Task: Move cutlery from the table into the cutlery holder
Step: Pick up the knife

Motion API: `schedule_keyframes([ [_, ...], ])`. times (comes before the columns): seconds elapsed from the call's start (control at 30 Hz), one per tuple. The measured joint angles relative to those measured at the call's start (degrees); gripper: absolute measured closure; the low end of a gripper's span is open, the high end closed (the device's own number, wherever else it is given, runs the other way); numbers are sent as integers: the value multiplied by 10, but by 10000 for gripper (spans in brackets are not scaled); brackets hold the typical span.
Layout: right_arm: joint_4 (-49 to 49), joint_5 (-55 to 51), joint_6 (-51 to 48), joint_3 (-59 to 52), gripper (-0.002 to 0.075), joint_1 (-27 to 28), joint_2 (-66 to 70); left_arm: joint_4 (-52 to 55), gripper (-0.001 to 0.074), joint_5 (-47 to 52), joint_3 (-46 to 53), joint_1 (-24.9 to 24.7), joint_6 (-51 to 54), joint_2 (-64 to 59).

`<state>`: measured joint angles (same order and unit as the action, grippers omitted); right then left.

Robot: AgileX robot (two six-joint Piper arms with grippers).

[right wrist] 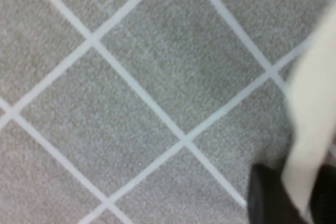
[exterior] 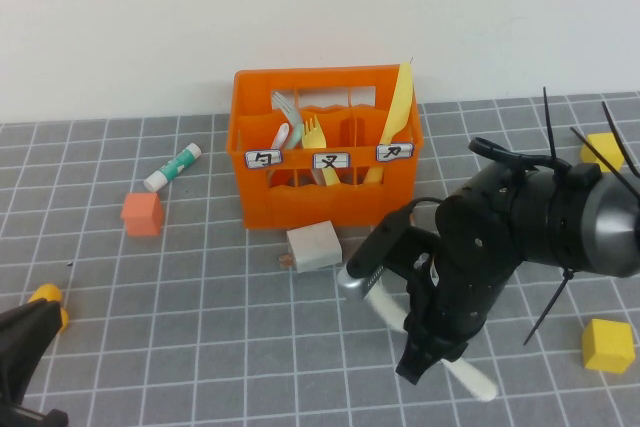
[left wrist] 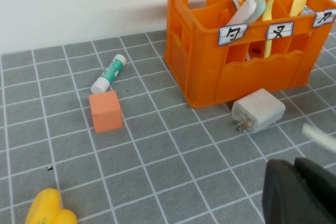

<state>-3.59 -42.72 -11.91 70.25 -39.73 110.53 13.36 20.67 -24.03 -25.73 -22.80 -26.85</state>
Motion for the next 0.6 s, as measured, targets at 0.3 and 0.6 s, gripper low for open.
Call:
schedule_keyframes([
  [0.3,2,4,-4,0,603,0,0,1,735,0,0,0,6,0],
  [0.6,17,21,0,-7,604,0,-32,19,735,0,0,0,7,0],
])
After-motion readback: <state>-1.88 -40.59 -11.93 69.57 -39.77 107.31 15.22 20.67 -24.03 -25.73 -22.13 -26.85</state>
